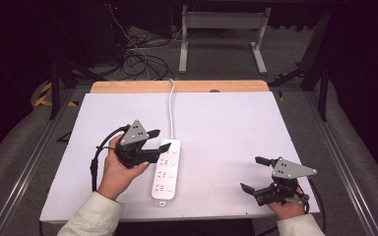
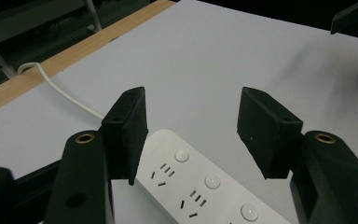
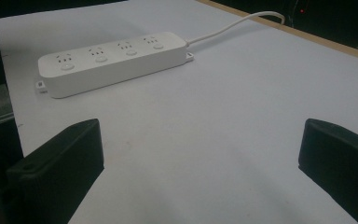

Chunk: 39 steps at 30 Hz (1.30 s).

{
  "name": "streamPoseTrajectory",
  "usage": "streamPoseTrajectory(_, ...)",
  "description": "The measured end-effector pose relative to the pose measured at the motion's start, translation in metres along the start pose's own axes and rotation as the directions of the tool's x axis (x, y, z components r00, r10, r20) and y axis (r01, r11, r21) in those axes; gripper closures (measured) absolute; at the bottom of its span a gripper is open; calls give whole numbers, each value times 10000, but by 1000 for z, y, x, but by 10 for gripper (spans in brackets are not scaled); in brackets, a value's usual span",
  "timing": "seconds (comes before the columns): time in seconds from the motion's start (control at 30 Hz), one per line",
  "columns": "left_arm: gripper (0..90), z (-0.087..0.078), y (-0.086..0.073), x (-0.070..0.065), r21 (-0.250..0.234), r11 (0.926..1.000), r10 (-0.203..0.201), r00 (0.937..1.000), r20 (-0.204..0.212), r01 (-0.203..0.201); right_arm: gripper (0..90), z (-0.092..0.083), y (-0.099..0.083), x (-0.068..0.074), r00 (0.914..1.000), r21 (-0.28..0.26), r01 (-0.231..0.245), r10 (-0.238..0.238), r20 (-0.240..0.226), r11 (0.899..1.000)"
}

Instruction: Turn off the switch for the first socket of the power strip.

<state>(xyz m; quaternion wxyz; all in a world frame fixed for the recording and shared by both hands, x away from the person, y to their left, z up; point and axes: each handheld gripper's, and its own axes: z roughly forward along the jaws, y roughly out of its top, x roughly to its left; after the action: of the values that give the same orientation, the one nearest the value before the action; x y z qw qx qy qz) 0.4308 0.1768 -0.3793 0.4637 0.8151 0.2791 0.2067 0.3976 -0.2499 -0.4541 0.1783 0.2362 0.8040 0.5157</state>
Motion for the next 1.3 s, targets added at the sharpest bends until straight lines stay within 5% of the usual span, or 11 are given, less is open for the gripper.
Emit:
streamPoseTrajectory(0.63,280,-57,-45,13,-585,9980,-292,9950,-956,237,4,0,1,1,10000,-3,78,-78,0,10000)
streamPoseTrajectory(0.97,232,-70,-81,21,-886,9939,-752,9916,-1055,660,4,-1,1,1,10000,-24,76,-76,-22,10000)
streamPoseTrajectory(1.3,210,-76,-110,21,-911,9950,-522,9907,-1256,409,4,0,0,1,10000,-18,56,-56,-31,10000)
